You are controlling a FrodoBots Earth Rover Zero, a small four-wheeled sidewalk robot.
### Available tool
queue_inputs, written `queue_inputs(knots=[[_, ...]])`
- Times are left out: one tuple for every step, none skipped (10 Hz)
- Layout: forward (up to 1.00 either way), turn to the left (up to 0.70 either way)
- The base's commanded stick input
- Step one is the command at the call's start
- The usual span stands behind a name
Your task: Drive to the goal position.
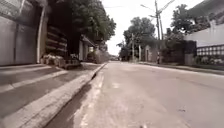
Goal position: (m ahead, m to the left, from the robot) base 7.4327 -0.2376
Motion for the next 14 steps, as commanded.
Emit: queue_inputs(knots=[[0.7,0.0],[0.7,0.0],[0.7,0.0],[0.7,0.0],[0.7,0.0],[0.7,0.0],[0.7,0.0],[0.7,0.0],[0.7,0.0],[0.7,0.0],[0.7,0.0],[0.7,0.0],[0.7,0.0],[0.7,0.0]])
